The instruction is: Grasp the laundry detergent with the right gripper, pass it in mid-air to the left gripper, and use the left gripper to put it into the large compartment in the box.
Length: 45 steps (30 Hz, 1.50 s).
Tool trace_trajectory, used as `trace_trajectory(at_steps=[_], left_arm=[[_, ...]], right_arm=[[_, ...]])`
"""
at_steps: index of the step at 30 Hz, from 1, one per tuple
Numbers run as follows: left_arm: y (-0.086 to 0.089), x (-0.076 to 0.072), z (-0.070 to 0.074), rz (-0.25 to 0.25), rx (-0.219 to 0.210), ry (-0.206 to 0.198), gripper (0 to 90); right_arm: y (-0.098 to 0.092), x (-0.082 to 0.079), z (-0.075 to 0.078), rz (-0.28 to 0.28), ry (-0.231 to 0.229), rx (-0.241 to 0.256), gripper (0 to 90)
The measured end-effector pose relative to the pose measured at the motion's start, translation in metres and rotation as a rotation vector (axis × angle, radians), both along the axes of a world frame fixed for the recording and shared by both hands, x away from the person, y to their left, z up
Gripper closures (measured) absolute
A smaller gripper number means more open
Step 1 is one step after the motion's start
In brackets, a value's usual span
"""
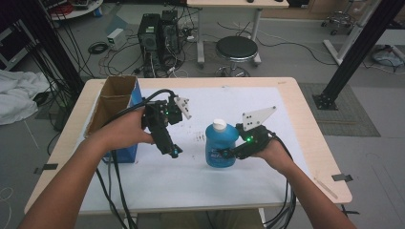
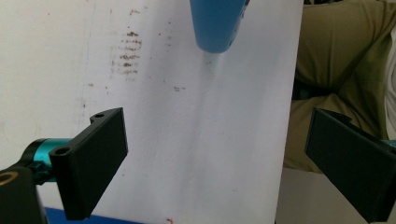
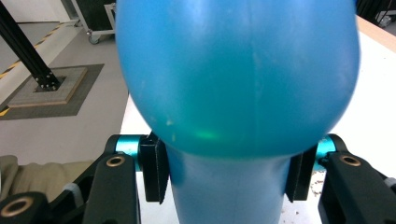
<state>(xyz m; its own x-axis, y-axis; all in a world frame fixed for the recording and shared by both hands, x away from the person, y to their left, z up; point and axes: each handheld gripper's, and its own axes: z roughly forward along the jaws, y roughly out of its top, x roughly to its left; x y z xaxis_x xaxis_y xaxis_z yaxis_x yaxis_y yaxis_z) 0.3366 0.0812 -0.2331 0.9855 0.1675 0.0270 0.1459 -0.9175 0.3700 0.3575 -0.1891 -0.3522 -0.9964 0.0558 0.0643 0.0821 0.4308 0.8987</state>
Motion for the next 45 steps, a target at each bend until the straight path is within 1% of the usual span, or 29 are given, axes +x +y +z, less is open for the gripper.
trace_trajectory(at_steps=[5,9,14,16,17,23,29,32,35,41,45], left_arm=[[-0.010,0.002,0.009,-0.028,0.011,0.002,6.0],[-0.016,0.002,0.013,-0.048,0.013,0.010,6.0],[-0.025,0.002,0.016,-0.069,0.019,0.013,6.0],[-0.027,0.002,0.018,-0.075,0.013,0.020,6.0],[-0.027,0.002,0.018,-0.076,0.009,0.023,6.0],[-0.035,0.002,0.022,-0.092,0.017,0.038,6.0],[-0.044,0.002,0.022,-0.104,0.042,0.039,6.0],[-0.049,0.003,0.021,-0.113,0.046,0.042,6.0],[-0.055,0.004,0.019,-0.115,0.061,0.044,6.0],[-0.061,0.007,0.016,-0.118,0.075,0.054,6.0],[-0.065,0.009,0.013,-0.116,0.099,0.054,6.0]], right_arm=[[0.005,-0.003,0.001,0.010,0.006,0.006,44.5],[0.012,-0.006,0.002,0.024,0.007,0.021,44.6],[0.023,-0.008,0.004,0.045,0.004,0.021,44.6],[0.027,-0.009,0.004,0.053,-0.001,0.023,44.8],[0.030,-0.009,0.005,0.059,0.001,0.022,44.8],[0.042,-0.010,0.006,0.077,0.003,0.000,44.9],[0.048,-0.011,0.007,0.081,0.009,0.003,45.0],[0.049,-0.011,0.007,0.083,0.007,-0.002,45.0],[0.049,-0.010,0.008,0.082,0.012,-0.004,45.0],[0.049,-0.010,0.009,0.085,0.013,-0.006,44.9],[0.049,-0.010,0.009,0.081,0.015,-0.012,44.9]])
